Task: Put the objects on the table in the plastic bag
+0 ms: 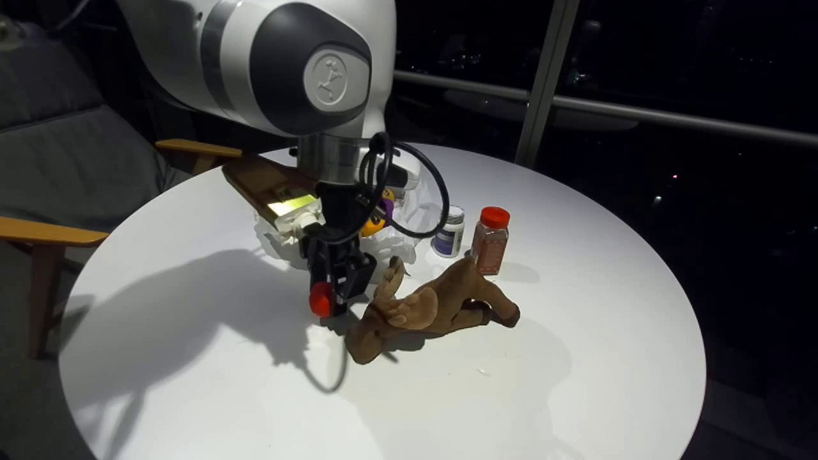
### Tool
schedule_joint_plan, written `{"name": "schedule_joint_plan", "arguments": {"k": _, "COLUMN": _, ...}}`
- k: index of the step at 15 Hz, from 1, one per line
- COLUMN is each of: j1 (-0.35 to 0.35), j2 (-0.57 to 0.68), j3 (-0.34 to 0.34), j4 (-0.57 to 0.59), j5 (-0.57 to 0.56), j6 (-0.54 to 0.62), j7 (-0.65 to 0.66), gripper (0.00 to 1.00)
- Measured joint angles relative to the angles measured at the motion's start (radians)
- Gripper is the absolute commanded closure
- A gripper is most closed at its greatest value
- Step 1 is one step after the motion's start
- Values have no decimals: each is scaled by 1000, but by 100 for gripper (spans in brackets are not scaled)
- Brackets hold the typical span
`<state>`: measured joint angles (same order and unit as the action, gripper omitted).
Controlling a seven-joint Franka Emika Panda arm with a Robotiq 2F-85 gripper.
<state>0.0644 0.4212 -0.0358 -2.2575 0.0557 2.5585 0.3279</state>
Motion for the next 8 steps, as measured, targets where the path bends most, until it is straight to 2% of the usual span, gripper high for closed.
{"name": "schedule_joint_plan", "arguments": {"k": 5, "j1": 102, "j2": -161, "j3": 27, "j4": -2, "j5": -33, "j6": -60, "j7": 83, "gripper": 75}}
{"name": "schedule_joint_plan", "arguments": {"k": 8, "j1": 163, "j2": -204, "j3": 52, "j4": 57, "j5": -141, "j6": -76, "j7": 141, "gripper": 75}}
